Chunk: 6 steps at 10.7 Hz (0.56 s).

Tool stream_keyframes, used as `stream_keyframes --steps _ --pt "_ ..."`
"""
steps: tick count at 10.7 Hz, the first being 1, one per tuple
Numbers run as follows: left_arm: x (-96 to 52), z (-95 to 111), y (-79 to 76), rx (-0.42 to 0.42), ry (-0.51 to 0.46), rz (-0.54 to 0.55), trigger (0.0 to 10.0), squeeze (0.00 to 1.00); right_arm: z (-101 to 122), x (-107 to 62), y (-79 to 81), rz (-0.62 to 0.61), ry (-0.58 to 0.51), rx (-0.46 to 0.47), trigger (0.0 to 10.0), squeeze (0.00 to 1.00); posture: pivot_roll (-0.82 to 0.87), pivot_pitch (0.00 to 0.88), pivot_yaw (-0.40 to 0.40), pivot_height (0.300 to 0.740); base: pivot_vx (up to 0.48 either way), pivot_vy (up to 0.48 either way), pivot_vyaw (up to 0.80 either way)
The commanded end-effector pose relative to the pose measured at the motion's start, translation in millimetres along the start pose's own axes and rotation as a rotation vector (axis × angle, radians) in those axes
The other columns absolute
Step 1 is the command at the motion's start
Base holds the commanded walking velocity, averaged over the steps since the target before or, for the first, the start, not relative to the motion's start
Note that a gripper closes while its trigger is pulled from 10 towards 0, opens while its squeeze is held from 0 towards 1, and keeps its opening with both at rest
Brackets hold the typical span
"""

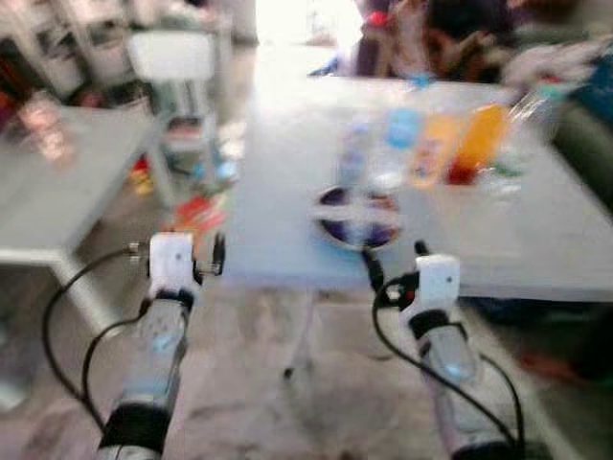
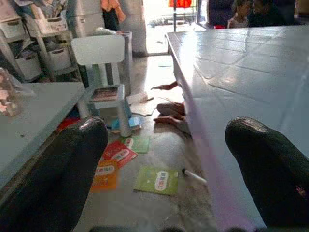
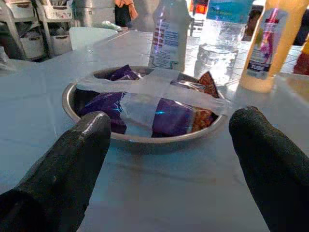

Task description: Restocking fridge

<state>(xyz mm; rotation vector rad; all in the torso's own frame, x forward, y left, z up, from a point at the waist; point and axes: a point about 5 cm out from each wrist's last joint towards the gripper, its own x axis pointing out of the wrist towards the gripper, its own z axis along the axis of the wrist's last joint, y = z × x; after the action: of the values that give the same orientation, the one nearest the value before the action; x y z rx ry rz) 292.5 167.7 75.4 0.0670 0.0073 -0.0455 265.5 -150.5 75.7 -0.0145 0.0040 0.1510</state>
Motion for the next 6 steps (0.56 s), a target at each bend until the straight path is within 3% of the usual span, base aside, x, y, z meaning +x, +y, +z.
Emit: stream_keyframes --steps 1,2,5,6 --pt "1.7 3.8 -10.6 -0.003 -0.011 -0.036 10.0 0.00 -0.2 -2.5 -11.5 -0.032 0.008 -0.018 10.0 0.00 0.04 0.008 -0.044 0.740 0.000 0.472 0.00" --pt "1.2 4.8 -10.9 0.004 -0.022 -0.041 10.0 0.00 -0.6 -2.6 -11.2 -0.030 0.010 -0.018 10.0 0.00 0.04 0.008 -0.044 0.740 0.000 0.472 0.00" --pt "-0.7 8.4 -12.5 0.022 -0.039 -0.074 10.0 0.00 -0.9 -3.3 -7.6 -0.028 0.009 -0.002 10.0 0.00 0.04 0.017 -0.049 0.740 0.000 0.000 0.00" --pt "-2.7 9.5 -14.0 0.040 -0.049 -0.107 10.0 0.00 -2.4 -5.4 -10.5 -0.090 0.010 0.088 10.0 0.00 0.04 0.019 -0.050 0.740 0.000 0.000 0.00"
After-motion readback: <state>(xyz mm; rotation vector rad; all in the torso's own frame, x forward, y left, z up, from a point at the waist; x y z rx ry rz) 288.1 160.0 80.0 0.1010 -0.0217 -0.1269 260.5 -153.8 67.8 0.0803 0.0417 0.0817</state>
